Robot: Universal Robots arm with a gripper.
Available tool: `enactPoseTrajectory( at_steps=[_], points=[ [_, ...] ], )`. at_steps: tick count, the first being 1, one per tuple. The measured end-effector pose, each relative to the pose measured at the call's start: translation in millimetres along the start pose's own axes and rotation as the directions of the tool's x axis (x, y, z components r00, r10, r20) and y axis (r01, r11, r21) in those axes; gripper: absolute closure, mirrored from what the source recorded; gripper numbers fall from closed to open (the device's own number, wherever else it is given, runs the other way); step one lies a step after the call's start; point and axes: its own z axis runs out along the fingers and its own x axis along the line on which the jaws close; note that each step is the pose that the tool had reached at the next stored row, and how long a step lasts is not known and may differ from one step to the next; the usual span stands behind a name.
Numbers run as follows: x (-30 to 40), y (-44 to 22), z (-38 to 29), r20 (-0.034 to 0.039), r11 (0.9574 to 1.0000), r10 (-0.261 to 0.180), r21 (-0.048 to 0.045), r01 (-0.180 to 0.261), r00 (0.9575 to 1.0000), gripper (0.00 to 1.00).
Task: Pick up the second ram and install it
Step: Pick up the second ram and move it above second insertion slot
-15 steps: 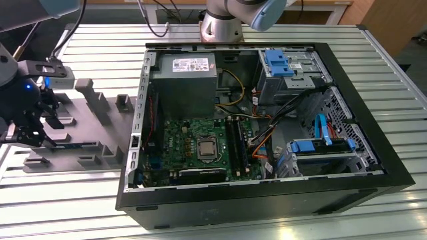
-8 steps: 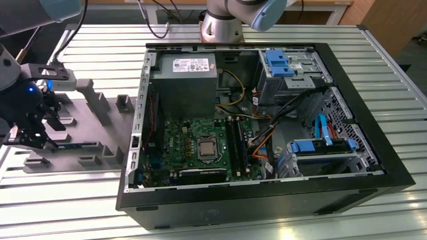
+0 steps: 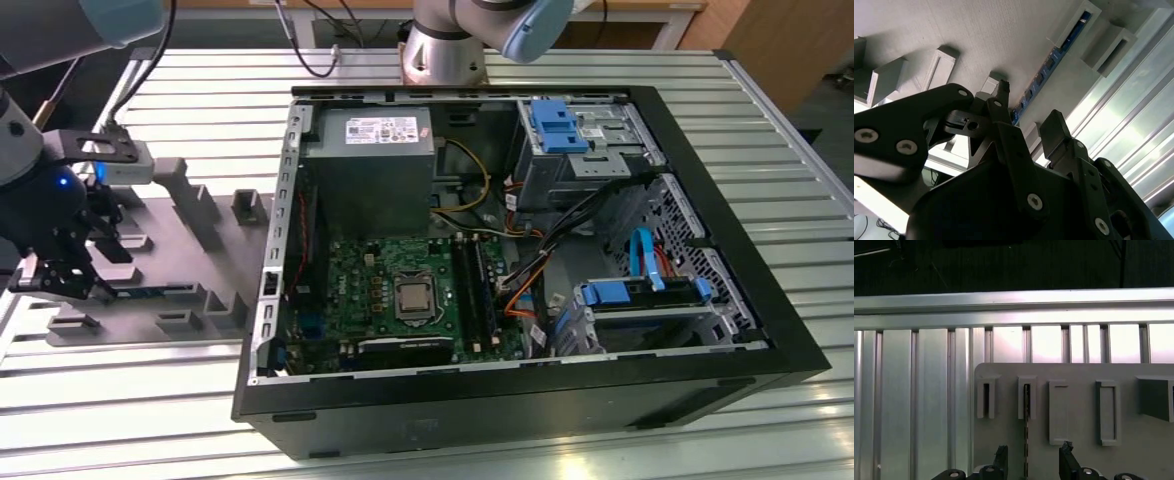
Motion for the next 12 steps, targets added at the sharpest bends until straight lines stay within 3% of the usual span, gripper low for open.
enactPoseTrajectory(
  at_steps=[10,11,12],
  points=[
    [2.7,-0.1,9.1,-0.0001,1.0,0.0,-0.0002,0.0,1.0,0.49],
    [2.7,-0.1,9.6,-0.0001,1.0,0.0,-0.0002,0.0,1.0,0.56],
    [2.8,-0.1,10.2,-0.0001,1.0,0.0,-0.0002,0.0,1.0,0.56]
  ],
)
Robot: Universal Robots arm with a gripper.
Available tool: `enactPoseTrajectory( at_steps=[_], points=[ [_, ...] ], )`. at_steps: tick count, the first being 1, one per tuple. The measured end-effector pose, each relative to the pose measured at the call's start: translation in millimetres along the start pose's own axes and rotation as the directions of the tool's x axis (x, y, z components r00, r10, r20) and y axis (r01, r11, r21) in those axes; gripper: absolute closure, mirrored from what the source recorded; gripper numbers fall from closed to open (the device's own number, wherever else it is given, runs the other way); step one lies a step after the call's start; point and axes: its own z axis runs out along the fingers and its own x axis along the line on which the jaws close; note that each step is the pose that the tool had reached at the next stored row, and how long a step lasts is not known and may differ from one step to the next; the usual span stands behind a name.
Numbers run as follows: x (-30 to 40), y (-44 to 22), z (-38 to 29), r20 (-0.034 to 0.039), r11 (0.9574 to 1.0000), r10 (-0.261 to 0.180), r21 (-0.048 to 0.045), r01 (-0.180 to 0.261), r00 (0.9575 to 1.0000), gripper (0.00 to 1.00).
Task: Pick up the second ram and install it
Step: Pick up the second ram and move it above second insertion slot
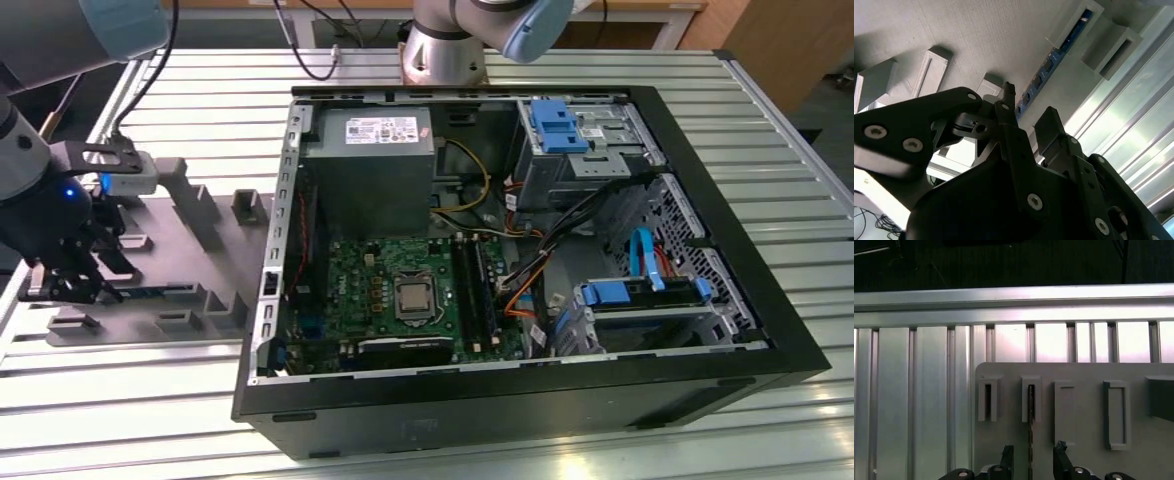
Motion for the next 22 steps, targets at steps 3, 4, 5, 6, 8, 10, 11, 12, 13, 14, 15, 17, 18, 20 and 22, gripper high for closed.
enactPoseTrajectory(
  at_steps=[3,4,5,6,8,10,11,12,13,14,15,17,18,20,22],
  points=[
    [0.1,0.0,2.1,0.0001,1.0,0.0,0.0001,0.0,1.0,0.57],
    [0.2,0.0,2.8,0.0,1.0,0.0,0.0,0.0,1.0,0.57],
    [0.3,0.0,3.5,0.0,1.0,0.0,0.0,0.0,1.0,0.64],
    [0.4,0.0,4.2,0.0,1.0,0.0,0.0,0.0,1.0,0.64],
    [0.7,-0.1,5.9,0.0,1.0,0.0,0.0,0.0,1.0,0.64],
    [1.0,0.0,8.0,0.0017,1.0,0.0,0.0003,0.0,1.0,0.64],
    [1.0,0.1,9.2,0.0041,1.0,0.0,0.0003,0.0,1.0,0.64],
    [1.1,0.2,10.5,0.0058,1.0,0.0,0.0004,0.0,1.0,0.64],
    [1.2,0.3,11.6,0.0067,1.0,0.0,0.0005,0.0,1.0,0.64],
    [1.2,0.3,12.1,0.0067,1.0,0.0,0.0005,0.0,1.0,0.64],
    [1.2,0.3,12.2,0.0068,1.0,0.0,0.0005,0.0,1.0,0.64],
    [1.3,0.2,12.4,0.0053,1.0,0.0,0.0004,0.0,1.0,0.66],
    [1.3,0.2,12.7,0.0052,1.0,0.0,0.0005,0.0,1.0,0.66],
    [1.3,0.3,13.3,0.0049,1.0,0.0,0.0005,0.0,1.0,0.73],
    [1.3,0.3,13.9,0.0047,1.0,0.0,0.0006,0.0,1.0,0.73]
  ],
)
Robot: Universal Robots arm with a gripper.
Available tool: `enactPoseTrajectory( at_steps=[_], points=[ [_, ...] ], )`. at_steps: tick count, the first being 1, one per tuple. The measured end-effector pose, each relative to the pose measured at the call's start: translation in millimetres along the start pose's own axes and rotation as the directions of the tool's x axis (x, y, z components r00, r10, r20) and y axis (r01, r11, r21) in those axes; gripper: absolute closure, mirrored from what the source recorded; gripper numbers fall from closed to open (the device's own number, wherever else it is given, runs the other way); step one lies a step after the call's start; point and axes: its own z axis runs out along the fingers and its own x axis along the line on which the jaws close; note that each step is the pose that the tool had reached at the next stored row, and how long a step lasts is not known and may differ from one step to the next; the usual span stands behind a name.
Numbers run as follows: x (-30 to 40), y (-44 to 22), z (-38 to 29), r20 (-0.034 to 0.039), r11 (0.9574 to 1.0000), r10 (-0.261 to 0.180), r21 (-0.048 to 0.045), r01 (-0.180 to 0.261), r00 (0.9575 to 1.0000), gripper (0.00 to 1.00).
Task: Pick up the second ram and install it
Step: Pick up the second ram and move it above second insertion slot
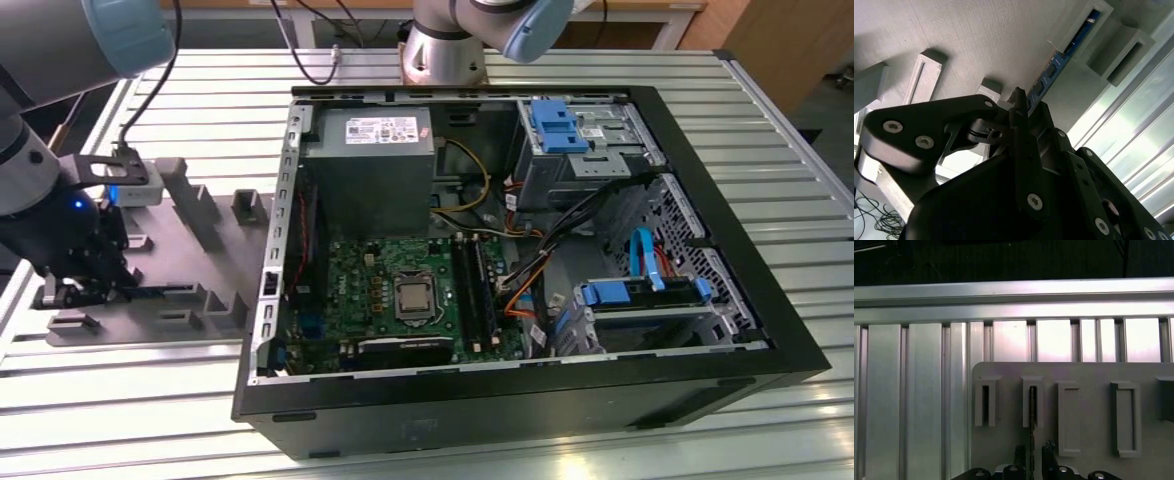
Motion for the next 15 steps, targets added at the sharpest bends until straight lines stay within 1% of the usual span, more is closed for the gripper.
enactPoseTrajectory(
  at_steps=[5,6,9,10,15],
  points=[
    [0.0,0.0,0.5,-0.0006,1.0,0.0,0.0,0.0,1.0,0.74],
    [0.0,0.0,0.5,-0.0006,1.0,0.0,-0.0001,0.0,1.0,0.81],
    [0.0,0.0,0.5,-0.0006,1.0,0.0,0.0,0.0,1.0,0.82],
    [0.0,0.0,0.6,-0.0006,1.0,0.0,0.0,0.0,1.0,0.86],
    [0.0,0.0,0.6,-0.0006,1.0,0.0,0.0,0.0,1.0,0.86]
  ],
)
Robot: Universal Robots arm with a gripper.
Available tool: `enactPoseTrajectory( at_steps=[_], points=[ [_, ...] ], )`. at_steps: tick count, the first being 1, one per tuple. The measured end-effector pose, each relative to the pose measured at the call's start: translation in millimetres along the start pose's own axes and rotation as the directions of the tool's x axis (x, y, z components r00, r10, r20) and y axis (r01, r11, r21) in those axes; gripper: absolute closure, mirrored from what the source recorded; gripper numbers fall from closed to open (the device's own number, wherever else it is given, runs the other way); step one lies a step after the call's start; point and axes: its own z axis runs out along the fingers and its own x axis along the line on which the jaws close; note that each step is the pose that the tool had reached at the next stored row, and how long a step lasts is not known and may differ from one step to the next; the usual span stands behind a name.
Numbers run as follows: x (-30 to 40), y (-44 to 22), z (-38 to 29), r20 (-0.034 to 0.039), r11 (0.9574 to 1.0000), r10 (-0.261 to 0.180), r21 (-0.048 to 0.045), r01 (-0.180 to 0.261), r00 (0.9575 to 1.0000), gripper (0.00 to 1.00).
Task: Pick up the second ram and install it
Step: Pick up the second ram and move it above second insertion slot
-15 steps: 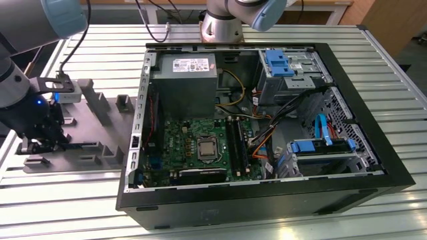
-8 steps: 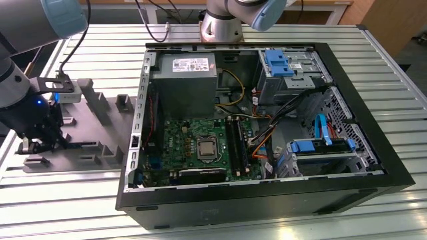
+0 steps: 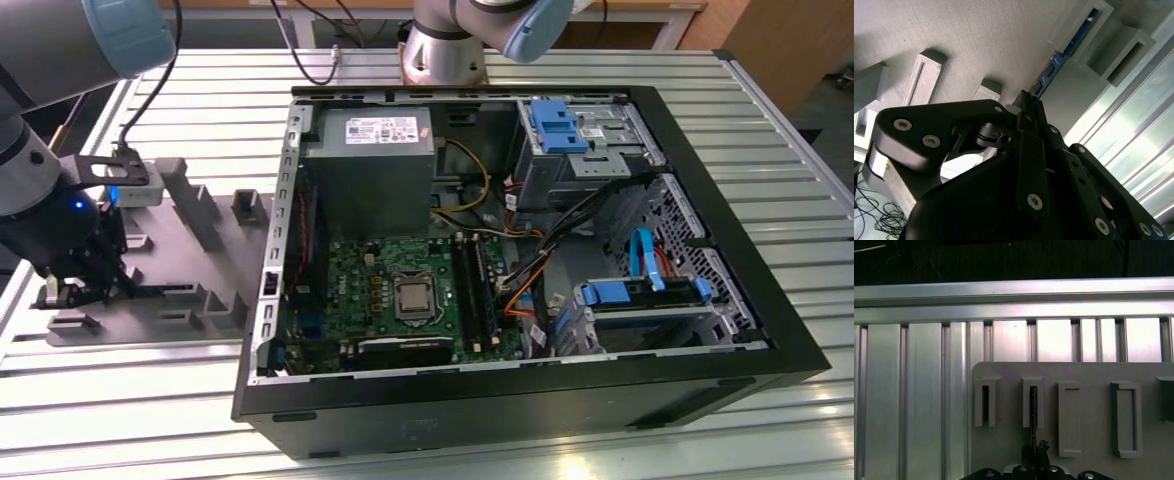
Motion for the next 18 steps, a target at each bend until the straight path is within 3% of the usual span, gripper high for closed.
enactPoseTrajectory(
  at_steps=[5,12,18],
  points=[
    [0.0,0.0,-0.3,0.0002,1.0,0.0,0.0003,0.0,1.0,0.86],
    [0.0,0.0,-8.1,0.0,1.0,0.0,0.0001,0.0,1.0,0.86],
    [0.0,0.0,-9.3,-0.0002,1.0,0.0,-0.0002,0.0,1.0,0.86]
  ],
)
